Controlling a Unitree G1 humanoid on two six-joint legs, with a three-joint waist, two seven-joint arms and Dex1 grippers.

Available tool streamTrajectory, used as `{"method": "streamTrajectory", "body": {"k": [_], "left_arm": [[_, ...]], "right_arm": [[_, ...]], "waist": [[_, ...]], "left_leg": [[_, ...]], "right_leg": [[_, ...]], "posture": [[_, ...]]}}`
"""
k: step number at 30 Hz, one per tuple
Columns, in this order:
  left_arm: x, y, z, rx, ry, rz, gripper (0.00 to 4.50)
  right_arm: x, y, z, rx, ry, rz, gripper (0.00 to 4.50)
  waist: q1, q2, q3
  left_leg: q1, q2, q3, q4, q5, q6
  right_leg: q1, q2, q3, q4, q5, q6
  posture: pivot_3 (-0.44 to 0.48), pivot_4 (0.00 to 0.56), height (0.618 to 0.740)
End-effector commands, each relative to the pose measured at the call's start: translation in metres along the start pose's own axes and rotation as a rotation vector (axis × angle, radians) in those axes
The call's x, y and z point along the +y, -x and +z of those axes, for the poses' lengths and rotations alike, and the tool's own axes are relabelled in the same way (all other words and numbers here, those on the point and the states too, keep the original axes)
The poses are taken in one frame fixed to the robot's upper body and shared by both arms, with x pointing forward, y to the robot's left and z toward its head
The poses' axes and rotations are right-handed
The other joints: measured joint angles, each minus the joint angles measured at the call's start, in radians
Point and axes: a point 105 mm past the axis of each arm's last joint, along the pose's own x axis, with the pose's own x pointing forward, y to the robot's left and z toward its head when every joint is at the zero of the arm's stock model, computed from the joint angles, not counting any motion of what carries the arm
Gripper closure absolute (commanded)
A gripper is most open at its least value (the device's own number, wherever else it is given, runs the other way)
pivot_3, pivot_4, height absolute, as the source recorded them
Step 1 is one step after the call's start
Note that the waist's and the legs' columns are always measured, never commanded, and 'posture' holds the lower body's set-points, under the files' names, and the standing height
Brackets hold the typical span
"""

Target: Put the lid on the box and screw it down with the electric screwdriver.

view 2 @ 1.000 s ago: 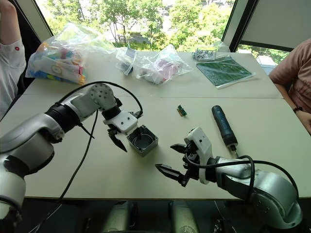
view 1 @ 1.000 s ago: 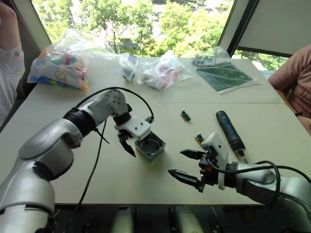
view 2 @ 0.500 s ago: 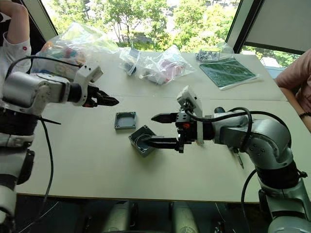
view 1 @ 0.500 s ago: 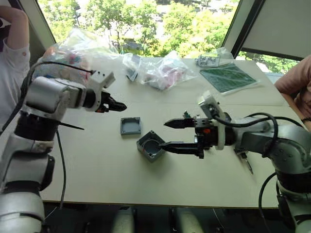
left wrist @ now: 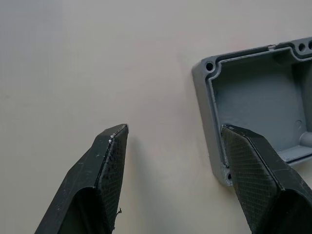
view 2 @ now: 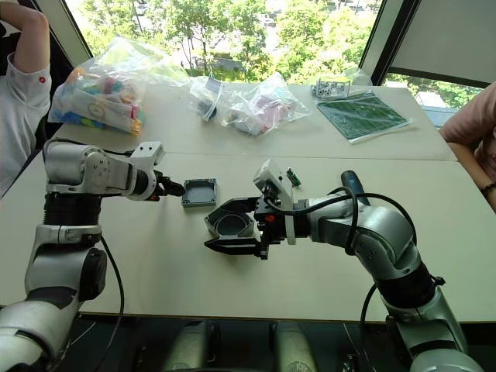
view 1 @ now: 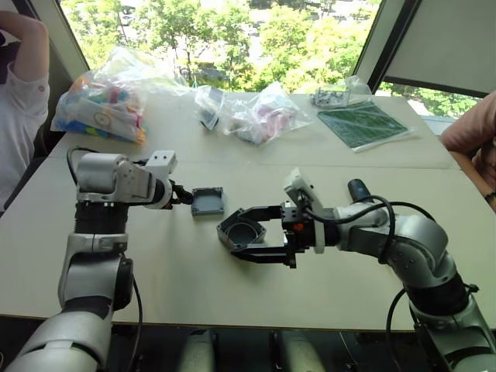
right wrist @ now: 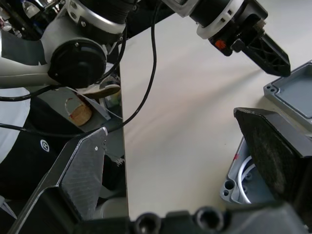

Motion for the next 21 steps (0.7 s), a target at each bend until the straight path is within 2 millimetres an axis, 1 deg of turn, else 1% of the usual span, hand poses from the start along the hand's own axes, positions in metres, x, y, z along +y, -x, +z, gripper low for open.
{"method": "streamTrajectory", "body": {"k": [1, 5, 8, 10, 14, 15, 16, 19, 20, 21], "left_arm": [[-0.004, -0.002, 0.009, 0.009, -0.018, 0.008, 1.41], [-0.006, -0.008, 0.009, 0.035, -0.029, -0.006, 1.41], [-0.003, -0.024, -0.008, 0.121, -0.058, 0.022, 1.41], [-0.004, -0.030, -0.011, 0.136, -0.071, 0.025, 1.41], [-0.012, -0.037, -0.008, 0.116, -0.094, 0.002, 2.48], [-0.013, -0.038, -0.007, 0.111, -0.092, -0.002, 2.93], [-0.013, -0.038, -0.007, 0.107, -0.090, -0.005, 3.19], [-0.013, -0.040, -0.007, 0.096, -0.082, -0.005, 4.46], [-0.014, -0.042, -0.009, 0.090, -0.078, -0.003, 4.46], [-0.011, -0.043, -0.009, 0.062, -0.053, -0.007, 4.46]], "right_arm": [[0.004, 0.000, 0.009, -0.055, 0.046, -0.036, 0.00], [0.004, -0.001, 0.008, -0.066, 0.041, -0.054, 0.00], [0.002, 0.002, 0.007, -0.071, 0.038, -0.080, 0.00], [0.000, 0.003, 0.006, -0.073, 0.038, -0.095, 0.00], [-0.001, 0.003, 0.006, -0.076, 0.032, -0.105, 0.00], [-0.001, 0.003, 0.007, -0.074, 0.032, -0.104, 0.00], [0.000, 0.003, 0.007, -0.072, 0.032, -0.103, 0.00], [-0.001, 0.005, 0.006, -0.062, 0.034, -0.105, 0.00], [-0.004, 0.008, 0.005, -0.057, 0.033, -0.114, 0.00], [-0.010, 0.010, 0.008, -0.062, 0.033, -0.136, 0.00]], "waist": [[-0.001, 0.000, 0.000], [-0.005, 0.000, 0.000], [-0.004, 0.000, 0.000], [-0.001, 0.001, -0.001], [0.000, 0.003, -0.002], [0.001, 0.004, -0.003], [0.002, 0.004, -0.003], [0.002, 0.005, -0.003], [0.001, 0.005, -0.003], [0.002, 0.005, -0.003]], "left_leg": [[0.000, 0.000, 0.000, 0.000, 0.000, 0.000], [0.001, 0.000, 0.000, 0.000, 0.000, 0.000], [0.001, 0.000, 0.000, 0.000, 0.000, 0.000], [0.003, 0.000, 0.000, 0.000, 0.000, 0.000], [0.013, 0.000, 0.000, -0.002, 0.000, 0.000], [0.013, 0.000, 0.000, -0.002, 0.000, 0.000], [0.013, 0.000, 0.000, -0.002, 0.000, 0.000], [0.012, 0.000, 0.000, -0.002, 0.000, 0.000], [0.013, 0.000, 0.001, -0.002, 0.000, 0.000], [0.012, 0.000, 0.001, -0.002, 0.000, 0.000]], "right_leg": [[0.000, 0.000, 0.000, 0.000, 0.000, 0.000], [0.000, 0.001, 0.000, 0.000, 0.000, 0.000], [0.000, 0.001, 0.000, 0.000, 0.000, 0.000], [0.002, 0.000, 0.000, 0.000, 0.000, 0.000], [0.011, 0.000, 0.000, -0.001, -0.003, -0.004], [0.011, 0.000, 0.000, -0.001, -0.003, -0.005], [0.011, 0.000, 0.000, -0.001, -0.003, -0.005], [0.011, -0.001, 0.000, -0.001, -0.003, -0.005], [0.011, -0.001, 0.000, -0.001, -0.003, -0.005], [0.011, -0.001, 0.000, -0.001, -0.003, -0.005]], "posture": [[0.000, 0.150, 0.740], [0.000, 0.150, 0.740], [0.000, 0.150, 0.740], [0.000, 0.150, 0.740], [0.000, 0.150, 0.740], [0.000, 0.150, 0.740], [0.000, 0.150, 0.740], [0.000, 0.150, 0.740], [0.000, 0.150, 0.740], [0.000, 0.150, 0.740]]}}
